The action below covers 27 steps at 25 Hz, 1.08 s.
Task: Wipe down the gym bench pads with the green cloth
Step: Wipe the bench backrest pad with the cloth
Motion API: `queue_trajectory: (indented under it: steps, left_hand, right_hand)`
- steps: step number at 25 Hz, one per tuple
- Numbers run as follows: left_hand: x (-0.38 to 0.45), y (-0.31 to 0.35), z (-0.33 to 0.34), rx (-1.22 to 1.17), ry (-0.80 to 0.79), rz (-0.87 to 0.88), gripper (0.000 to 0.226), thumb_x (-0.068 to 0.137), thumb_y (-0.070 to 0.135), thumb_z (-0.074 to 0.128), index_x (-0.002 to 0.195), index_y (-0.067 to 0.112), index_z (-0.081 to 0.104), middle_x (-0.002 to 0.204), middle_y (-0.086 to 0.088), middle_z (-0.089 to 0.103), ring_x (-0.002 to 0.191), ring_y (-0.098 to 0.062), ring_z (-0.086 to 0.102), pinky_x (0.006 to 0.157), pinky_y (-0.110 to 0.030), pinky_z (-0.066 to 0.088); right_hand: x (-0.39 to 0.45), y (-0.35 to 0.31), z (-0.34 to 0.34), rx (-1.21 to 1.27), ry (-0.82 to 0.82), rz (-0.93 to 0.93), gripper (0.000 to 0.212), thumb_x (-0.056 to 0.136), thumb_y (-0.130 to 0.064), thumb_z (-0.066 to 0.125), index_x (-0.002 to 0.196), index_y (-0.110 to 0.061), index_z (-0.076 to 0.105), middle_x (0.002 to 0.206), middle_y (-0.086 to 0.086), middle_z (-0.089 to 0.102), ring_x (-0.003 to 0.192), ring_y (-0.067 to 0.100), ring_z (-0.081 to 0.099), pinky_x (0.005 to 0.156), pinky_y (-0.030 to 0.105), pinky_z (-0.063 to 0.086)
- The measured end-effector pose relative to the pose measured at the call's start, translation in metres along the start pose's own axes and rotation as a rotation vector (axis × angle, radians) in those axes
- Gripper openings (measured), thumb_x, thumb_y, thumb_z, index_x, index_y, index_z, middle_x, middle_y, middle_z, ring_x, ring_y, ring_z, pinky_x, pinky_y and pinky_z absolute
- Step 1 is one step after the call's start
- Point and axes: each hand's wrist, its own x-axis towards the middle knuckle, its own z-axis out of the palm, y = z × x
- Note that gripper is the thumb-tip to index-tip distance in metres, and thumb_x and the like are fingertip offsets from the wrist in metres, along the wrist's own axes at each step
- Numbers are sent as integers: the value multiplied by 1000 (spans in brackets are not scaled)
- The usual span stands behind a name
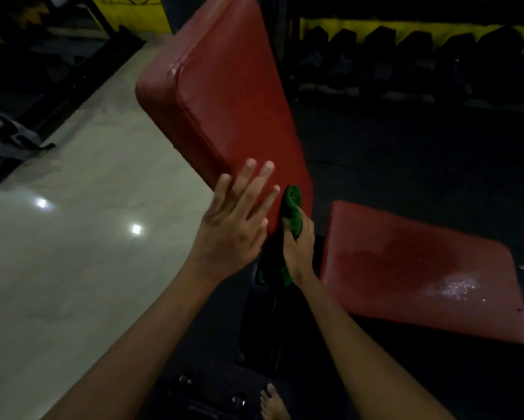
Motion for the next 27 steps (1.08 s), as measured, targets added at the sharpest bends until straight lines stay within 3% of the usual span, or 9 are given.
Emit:
queue_trajectory:
  steps: [2,4,6,9,15,18,22,25,27]
  left_hand:
    - [7,11,5,38,-228,108,41,85,21,41,113,4,65,140,-17,47,137,-30,35,117,-38,12]
    - [24,18,-3,97,-446,99,47,83,22,29,102,7,70,130,-17,57,132,-30,43,114,-40,18]
    - [38,21,-2,144,-603,61,50,91,20,23,123,4,57,144,-20,41,140,-30,27,117,-40,7]
    - [53,24,8,180,-788,-5,53,100,22,21,146,-2,17,156,-22,5,145,-33,1,116,-40,-6]
    - [65,32,48,368,-851,153,59,101,32,16,147,-2,2,156,-23,-4,142,-43,-9,107,-55,-17]
    - [77,38,66,357,-885,139,58,100,32,16,148,0,6,156,-21,0,143,-41,-8,104,-56,-20]
    - [96,44,96,320,-902,56,58,100,33,17,148,2,11,157,-19,3,143,-39,-7,105,-55,-20]
    - [105,45,116,366,-906,53,58,100,32,16,148,2,7,157,-18,1,143,-38,-8,102,-57,-22]
    - [105,45,123,408,-914,70,59,99,32,14,148,2,2,157,-19,-3,143,-38,-10,101,-59,-22]
  right_hand:
    - [18,-3,-6,-6,-29,84,44,95,-34,49,138,-25,44,131,6,44,120,25,47,101,48,39]
    - [24,-14,-7,56,-28,141,40,94,-32,51,134,-29,48,128,5,47,117,23,50,99,44,42]
    - [14,-18,-2,81,-40,30,40,92,-33,53,132,-31,50,130,2,47,116,17,49,98,36,42]
    - [7,12,3,80,-41,-48,45,89,-27,53,134,-30,49,129,1,48,112,13,52,93,31,45]
    - [68,81,-12,32,-72,464,37,96,-21,47,133,-22,48,124,15,54,107,30,54,90,39,45]
    - [96,72,-19,105,-85,460,39,97,-21,48,135,-19,46,126,9,53,107,24,53,85,30,43]
    - [96,88,-13,160,-135,280,45,95,-22,54,139,-22,43,132,0,47,119,12,46,104,28,36]
    - [126,95,-19,314,-73,568,41,92,-24,58,132,-21,51,124,5,58,116,23,54,103,40,42]
    - [169,79,-19,292,-55,615,38,93,-23,56,131,-17,52,123,8,60,114,25,55,100,38,44]
